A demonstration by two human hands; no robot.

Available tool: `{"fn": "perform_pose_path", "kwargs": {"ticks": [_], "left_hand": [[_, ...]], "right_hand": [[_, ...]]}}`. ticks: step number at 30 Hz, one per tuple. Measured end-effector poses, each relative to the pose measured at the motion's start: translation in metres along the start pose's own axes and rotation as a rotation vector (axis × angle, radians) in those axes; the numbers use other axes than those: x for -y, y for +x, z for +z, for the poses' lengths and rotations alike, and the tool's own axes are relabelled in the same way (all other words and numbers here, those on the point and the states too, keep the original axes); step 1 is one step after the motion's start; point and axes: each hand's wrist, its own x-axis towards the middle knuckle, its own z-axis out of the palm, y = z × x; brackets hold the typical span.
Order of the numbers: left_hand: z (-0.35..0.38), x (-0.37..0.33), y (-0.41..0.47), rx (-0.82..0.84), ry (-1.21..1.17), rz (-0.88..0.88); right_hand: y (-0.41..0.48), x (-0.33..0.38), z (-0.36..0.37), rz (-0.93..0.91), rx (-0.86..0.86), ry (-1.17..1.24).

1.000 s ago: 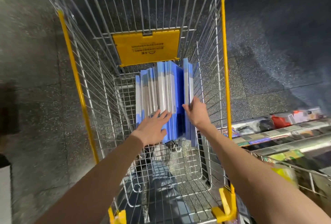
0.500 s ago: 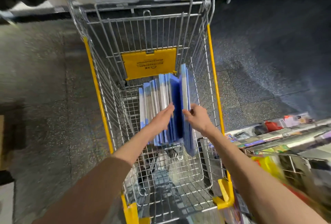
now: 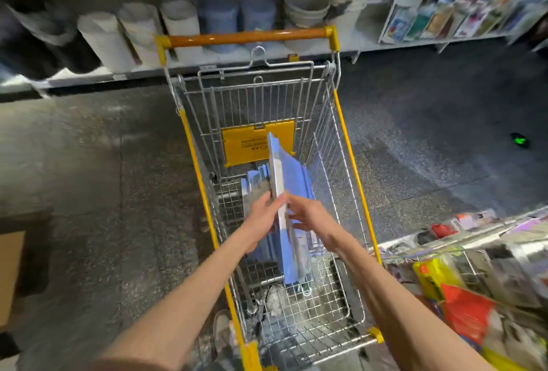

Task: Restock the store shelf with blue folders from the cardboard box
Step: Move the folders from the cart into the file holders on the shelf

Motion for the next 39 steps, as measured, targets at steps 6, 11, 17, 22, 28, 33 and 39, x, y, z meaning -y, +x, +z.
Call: {"fn": "perform_pose_path", "kwargs": {"ticks": [6,11,17,22,28,33,39], "left_hand": [[-0.02,-0.008,-0.02,0.008,0.012,0.144],[-0.025,-0.007,-0.025,-0.04,0.078,0.185],[-0.015,-0.026,-0.038,0.04,0.163,0.254],[-0.012,-0.037,-0.038,0.252,0.287,0.239],[-0.003,-0.045,-0.034,0.277,0.38,0.299],[-0.004,-0.053,-0.034,0.278,0.455,0.323],[-0.008,-0.061,-0.037,0.284,0.468,0.359]], "right_hand": [[0.01,0.009,0.022,-0.071,-0.272,-0.068],[0.02,0.018,0.038,-0.113,-0.445,-0.108],[0.01,0.038,0.033,-0.135,-0.393,-0.074],[-0.001,0.042,0.005,-0.246,-0.299,0.005],[-0.005,0.043,-0.015,-0.284,-0.302,0.002],[-0.013,0.048,-0.019,-0.321,-0.319,0.025],[-0.024,0.059,-0.012,-0.342,-0.375,-0.01]]}}
